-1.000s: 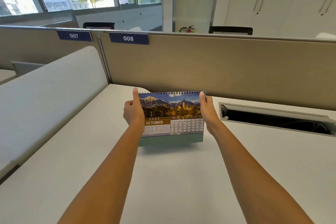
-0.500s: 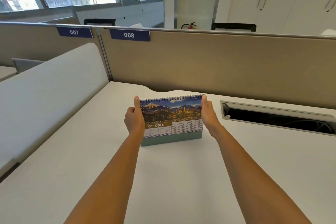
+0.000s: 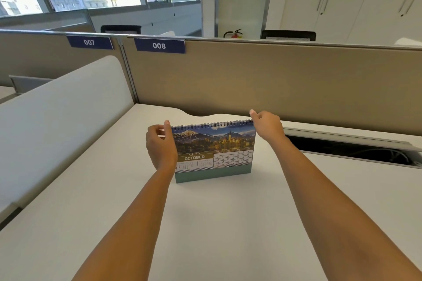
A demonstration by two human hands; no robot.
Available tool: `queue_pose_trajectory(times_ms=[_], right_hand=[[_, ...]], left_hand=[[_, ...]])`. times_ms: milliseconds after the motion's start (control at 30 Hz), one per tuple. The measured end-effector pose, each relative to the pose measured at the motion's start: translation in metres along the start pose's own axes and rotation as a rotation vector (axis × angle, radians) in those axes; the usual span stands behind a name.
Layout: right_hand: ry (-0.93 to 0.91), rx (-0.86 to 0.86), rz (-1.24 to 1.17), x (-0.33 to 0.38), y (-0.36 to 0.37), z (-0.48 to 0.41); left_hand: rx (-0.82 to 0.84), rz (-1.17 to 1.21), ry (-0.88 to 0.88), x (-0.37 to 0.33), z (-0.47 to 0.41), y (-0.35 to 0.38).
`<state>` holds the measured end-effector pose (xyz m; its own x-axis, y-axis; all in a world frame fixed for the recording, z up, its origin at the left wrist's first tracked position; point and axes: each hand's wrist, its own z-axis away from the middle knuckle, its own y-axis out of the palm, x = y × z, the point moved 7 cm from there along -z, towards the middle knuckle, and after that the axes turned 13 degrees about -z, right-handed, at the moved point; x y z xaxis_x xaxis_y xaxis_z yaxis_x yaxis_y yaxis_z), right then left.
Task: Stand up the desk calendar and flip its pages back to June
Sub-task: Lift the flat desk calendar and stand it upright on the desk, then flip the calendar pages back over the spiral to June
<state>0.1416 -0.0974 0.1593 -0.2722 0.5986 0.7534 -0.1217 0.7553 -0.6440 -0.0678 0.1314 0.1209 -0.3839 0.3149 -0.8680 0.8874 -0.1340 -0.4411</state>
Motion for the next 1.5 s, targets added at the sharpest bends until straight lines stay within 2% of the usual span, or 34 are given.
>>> queue_pose_trajectory(times_ms=[100,233,333,467,567,700,900,1067,1333,1467,1500], right_hand=[[0.066,0.096,0.089,0.006,0.008,-0.007],[0.108,0.102,0.093,0.010,0.009,-0.011],[0.152,0.120,-0.001,0.009,0.007,-0.014],[0.224,0.134,-0.249,0.005,0.009,-0.016],[0.217,0.120,-0.101,0.009,0.007,-0.014],[0.240,0.225,0.131,0.013,0.012,-0.009],[0.214,0.269,0.184,0.015,0.016,-0.012],[0.180,0.222,0.030,0.011,0.016,-0.019],[0.228,0.145,-0.029,0.011,0.012,-0.019],[0.301,0.170,-0.541,0.001,0.008,-0.020],[0.310,0.172,-0.605,-0.002,0.008,-0.019]], left_hand=[[-0.011,0.000,0.074,-0.009,0.000,-0.001],[0.004,0.008,0.113,-0.008,0.000,0.001],[0.008,0.017,0.137,-0.007,0.000,0.001],[0.009,0.034,0.152,-0.007,0.001,0.000],[0.005,0.042,0.160,-0.006,0.003,-0.001],[0.002,0.047,0.167,-0.006,0.003,-0.001],[-0.010,0.035,0.179,-0.006,0.003,-0.002],[-0.015,0.029,0.184,-0.006,0.003,-0.002],[0.008,0.071,0.166,-0.004,0.004,-0.002],[0.077,0.111,0.187,0.002,0.008,0.001],[0.094,0.115,0.204,0.002,0.008,0.002]])
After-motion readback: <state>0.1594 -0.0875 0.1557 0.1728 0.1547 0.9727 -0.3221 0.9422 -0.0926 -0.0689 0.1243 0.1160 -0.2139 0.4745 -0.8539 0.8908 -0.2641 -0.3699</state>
